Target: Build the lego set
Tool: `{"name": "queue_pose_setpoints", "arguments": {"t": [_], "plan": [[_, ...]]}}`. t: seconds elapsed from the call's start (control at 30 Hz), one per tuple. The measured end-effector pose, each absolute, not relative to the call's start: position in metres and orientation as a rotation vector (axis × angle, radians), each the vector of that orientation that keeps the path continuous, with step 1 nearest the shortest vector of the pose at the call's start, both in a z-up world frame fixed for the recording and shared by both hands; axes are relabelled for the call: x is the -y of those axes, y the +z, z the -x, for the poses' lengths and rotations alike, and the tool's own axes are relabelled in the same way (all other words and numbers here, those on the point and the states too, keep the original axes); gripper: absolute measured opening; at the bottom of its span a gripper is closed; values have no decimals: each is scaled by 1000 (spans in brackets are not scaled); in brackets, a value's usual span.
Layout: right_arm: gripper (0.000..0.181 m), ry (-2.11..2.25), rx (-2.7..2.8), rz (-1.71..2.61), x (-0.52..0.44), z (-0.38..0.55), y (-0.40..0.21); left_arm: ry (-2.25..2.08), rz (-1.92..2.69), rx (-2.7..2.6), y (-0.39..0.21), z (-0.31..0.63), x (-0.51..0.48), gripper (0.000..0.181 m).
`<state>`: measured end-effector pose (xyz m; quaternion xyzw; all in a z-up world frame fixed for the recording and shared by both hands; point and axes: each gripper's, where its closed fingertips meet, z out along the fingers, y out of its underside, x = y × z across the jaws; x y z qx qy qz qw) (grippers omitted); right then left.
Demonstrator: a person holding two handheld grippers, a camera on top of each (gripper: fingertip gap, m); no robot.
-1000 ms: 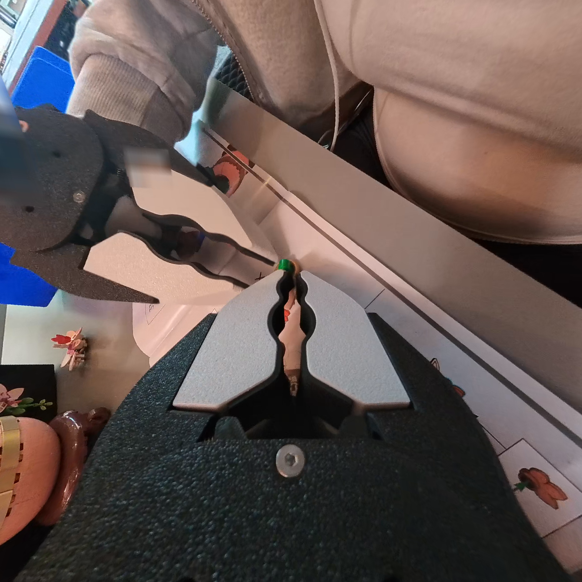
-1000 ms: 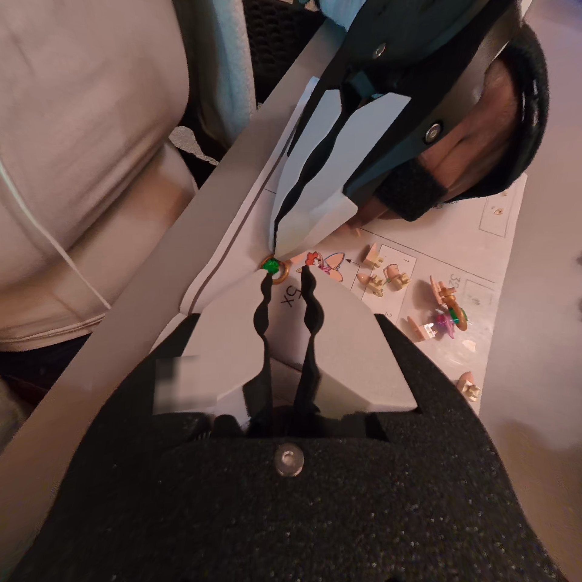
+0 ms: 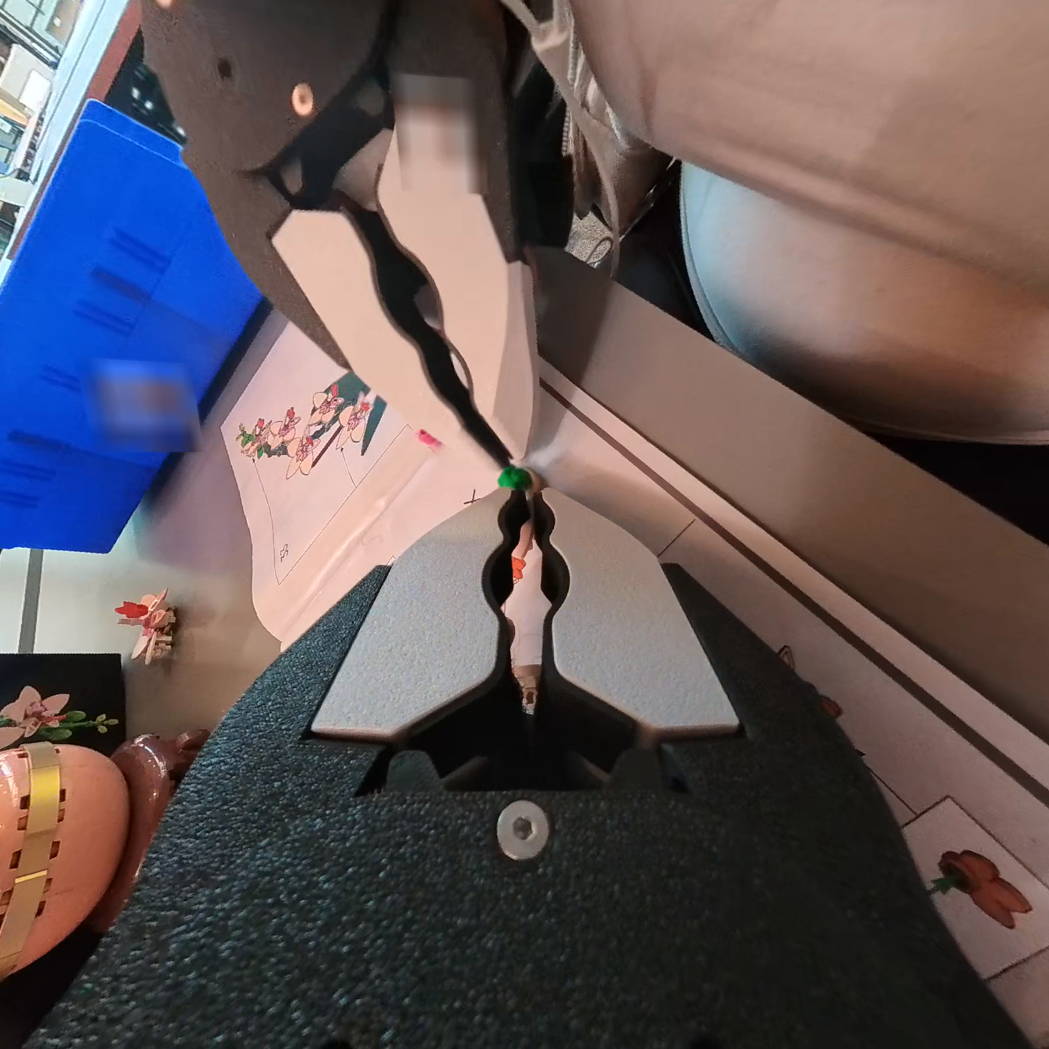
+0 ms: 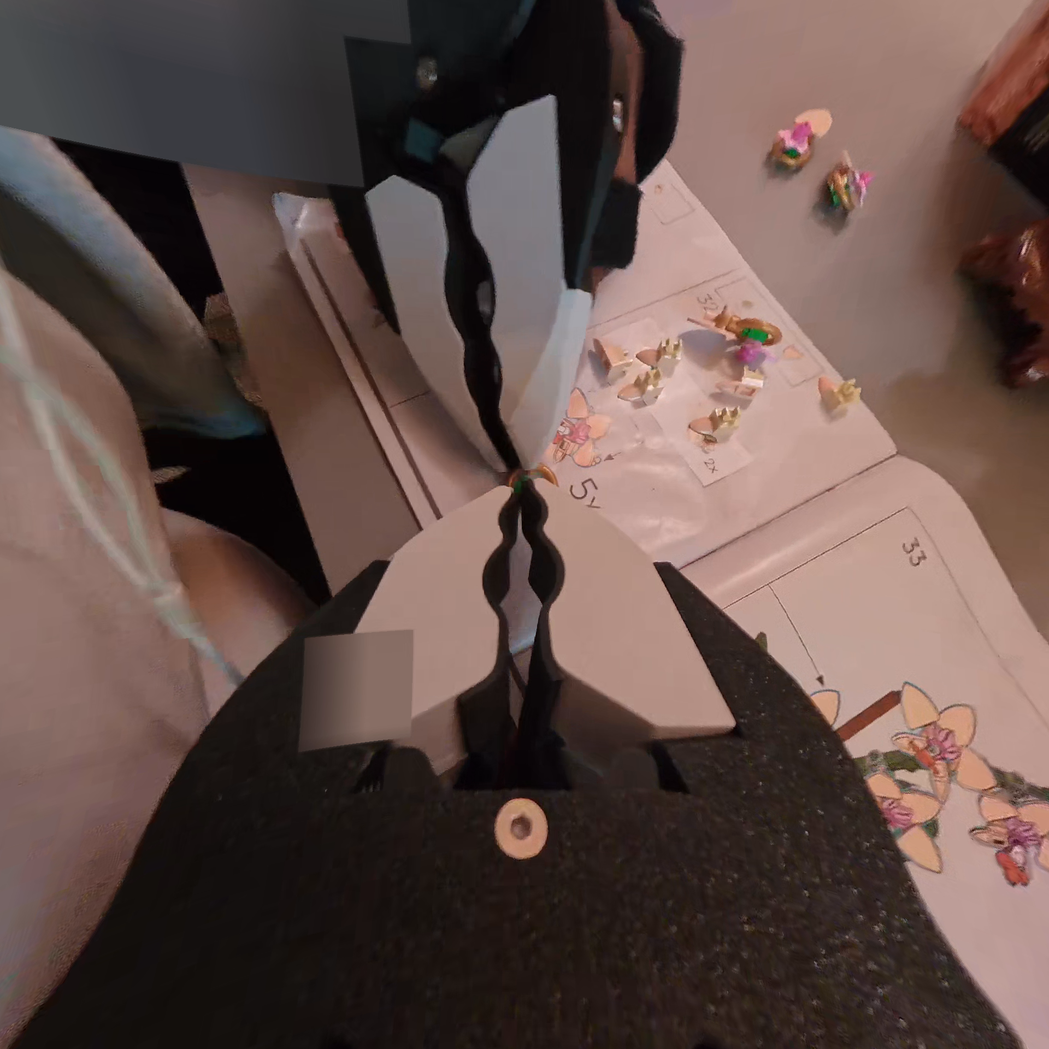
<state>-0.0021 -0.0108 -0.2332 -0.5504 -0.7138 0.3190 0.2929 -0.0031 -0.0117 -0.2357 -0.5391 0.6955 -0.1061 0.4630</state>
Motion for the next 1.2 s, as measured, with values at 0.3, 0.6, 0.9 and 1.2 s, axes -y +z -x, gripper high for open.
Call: {"name": "queue_pose_setpoints", "arguments": {"t": [0.3, 0.6, 0.9, 1.2], "plan": [[8, 875, 1851, 1485, 4, -1, -229, -263, 1329, -1708, -236, 3, 11, 4], [11, 818, 1970, 1489, 8, 8, -240, -254, 1323, -1706, -236, 3, 11, 4], [3, 836, 1898, 1605, -16, -2, -229, -243, 1319, -1702, -236, 4, 10, 4], [8, 746, 1969, 1673, -30, -12, -220, -239, 1320, -1700, -235, 4, 10, 4]]}}
